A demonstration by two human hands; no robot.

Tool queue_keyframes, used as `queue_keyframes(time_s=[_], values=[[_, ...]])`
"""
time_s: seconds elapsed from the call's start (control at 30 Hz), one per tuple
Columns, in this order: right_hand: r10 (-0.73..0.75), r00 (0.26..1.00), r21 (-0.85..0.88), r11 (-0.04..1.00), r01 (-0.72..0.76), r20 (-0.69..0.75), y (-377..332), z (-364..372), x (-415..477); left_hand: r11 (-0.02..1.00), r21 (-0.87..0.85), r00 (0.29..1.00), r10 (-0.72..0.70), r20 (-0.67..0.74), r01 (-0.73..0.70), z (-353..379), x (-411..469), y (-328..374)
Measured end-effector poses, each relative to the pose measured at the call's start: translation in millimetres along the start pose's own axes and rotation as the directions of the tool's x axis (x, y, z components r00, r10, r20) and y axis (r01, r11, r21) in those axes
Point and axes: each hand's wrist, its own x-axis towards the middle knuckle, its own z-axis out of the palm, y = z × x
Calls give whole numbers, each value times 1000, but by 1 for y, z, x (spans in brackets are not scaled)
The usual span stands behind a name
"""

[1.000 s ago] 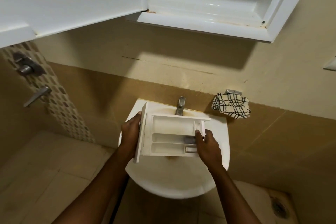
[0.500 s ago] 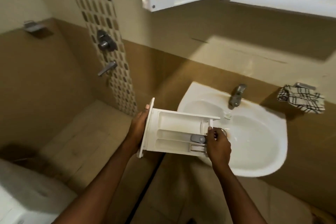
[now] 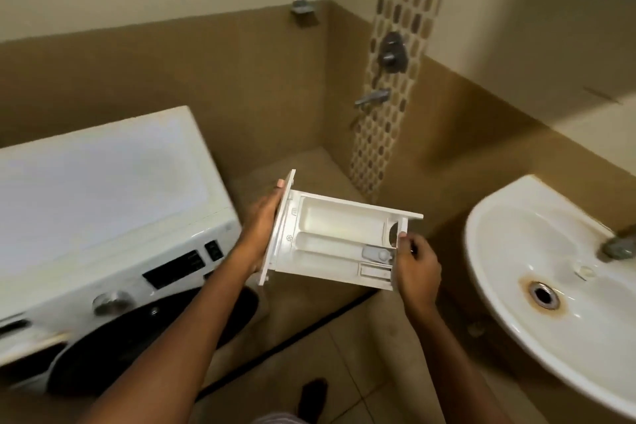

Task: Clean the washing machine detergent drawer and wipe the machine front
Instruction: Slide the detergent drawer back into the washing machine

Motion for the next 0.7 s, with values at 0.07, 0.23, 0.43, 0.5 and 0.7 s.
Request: queue_keyframes(time_s=[0.07,0.23,0.43,0.5,0.7], values=[[-34,993,13,999,32,116,-7,21,-23,999,2,994,-34,-108,35,-40,-27,-1],[-162,917,19,986,166,364,-27,68,-85,991,-107,906,-111,-408,73,-128,-97,-11],[-205,770,48,974,222,604,-60,131,-156,958,-285,772,-159,-615,-30,-222,-179,-26],[-231,722,76,967,242,652,-72,153,-183,936,-336,711,-167,-683,-104,-252,-198,-31],[-76,550,158,982,-103,832,-106,218,-270,872,-405,545,-205,-813,-276,-350,-244,-51]])
